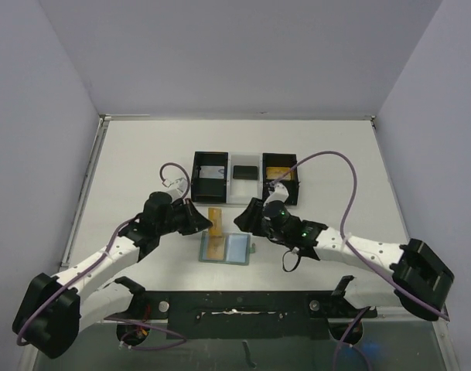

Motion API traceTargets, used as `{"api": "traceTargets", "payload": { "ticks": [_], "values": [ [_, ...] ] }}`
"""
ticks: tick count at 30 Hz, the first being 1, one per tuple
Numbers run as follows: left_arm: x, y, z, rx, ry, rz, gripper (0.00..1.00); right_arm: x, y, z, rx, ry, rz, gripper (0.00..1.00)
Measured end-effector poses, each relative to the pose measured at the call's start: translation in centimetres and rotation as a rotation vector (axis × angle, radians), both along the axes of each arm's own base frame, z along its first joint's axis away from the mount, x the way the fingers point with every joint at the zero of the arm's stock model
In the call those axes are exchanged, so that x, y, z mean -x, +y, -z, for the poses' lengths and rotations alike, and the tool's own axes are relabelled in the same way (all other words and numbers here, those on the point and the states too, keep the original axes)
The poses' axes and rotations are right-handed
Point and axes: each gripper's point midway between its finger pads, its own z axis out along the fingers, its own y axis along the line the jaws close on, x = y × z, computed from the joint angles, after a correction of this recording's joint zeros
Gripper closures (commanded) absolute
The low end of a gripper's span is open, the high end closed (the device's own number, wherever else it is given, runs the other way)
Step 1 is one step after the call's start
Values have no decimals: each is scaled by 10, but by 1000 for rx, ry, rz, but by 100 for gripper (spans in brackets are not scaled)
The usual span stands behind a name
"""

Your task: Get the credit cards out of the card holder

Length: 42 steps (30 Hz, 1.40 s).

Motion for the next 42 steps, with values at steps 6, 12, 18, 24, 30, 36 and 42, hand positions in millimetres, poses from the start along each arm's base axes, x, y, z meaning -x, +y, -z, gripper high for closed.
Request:
{"api": "traceTargets", "payload": {
  "ticks": [6, 12, 18, 24, 30, 36, 42],
  "values": [
    [-15, -34, -24, 101, 25, 104, 100, -10, -47, -31, -114, -193, 92, 29],
    [-43, -52, -61, 228, -15, 170, 100, -43, -103, -76, -172, -329, 205, 12],
    [-55, -50, -77, 327, -25, 184, 100, -74, -130, -112, -216, -371, 167, 25],
    [-53, -59, -90, 404, -40, 246, 100, -69, -114, -95, -289, -258, -1, 24],
    [-53, -63, -95, 433, -50, 260, 100, -56, -106, -96, -314, -235, -68, 23],
    [-50, -70, -102, 465, -58, 277, 100, -50, -104, -100, -325, -236, -90, 26],
    [-43, -73, -110, 528, -73, 294, 100, -42, -96, -106, -360, -240, -157, 29]
  ]
}}
